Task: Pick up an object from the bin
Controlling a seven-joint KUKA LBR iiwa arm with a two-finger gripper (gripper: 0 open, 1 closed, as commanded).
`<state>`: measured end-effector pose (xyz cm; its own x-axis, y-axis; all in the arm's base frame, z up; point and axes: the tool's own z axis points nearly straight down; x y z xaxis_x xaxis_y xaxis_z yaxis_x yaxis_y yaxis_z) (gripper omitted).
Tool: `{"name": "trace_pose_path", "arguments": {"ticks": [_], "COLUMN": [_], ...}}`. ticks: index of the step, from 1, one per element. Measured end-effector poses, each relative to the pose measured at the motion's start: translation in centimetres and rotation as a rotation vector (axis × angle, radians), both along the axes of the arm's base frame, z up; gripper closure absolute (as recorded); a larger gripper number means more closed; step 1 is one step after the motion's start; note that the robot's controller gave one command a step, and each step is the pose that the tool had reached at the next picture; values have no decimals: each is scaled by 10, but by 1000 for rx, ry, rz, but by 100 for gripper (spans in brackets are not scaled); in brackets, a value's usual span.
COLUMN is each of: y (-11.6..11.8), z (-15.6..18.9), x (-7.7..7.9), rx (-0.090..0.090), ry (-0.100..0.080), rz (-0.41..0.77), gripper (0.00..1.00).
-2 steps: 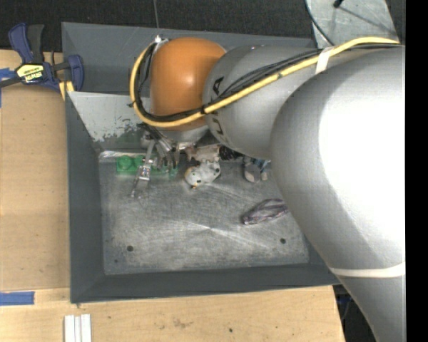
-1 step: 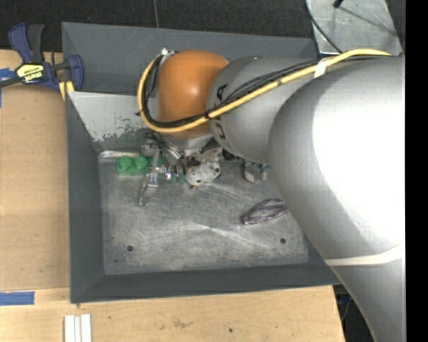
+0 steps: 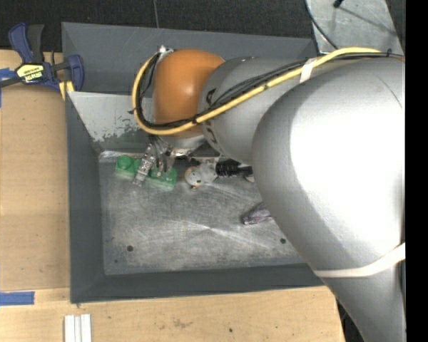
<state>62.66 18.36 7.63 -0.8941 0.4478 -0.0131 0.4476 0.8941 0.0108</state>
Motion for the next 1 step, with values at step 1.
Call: {"name": "trace_pose_path", "arguments": {"ticks": [1], "y": [0], "z": [0], "x": [0], "rx": [0], "ry": [0], "rz": [0], "gripper": [100]}}
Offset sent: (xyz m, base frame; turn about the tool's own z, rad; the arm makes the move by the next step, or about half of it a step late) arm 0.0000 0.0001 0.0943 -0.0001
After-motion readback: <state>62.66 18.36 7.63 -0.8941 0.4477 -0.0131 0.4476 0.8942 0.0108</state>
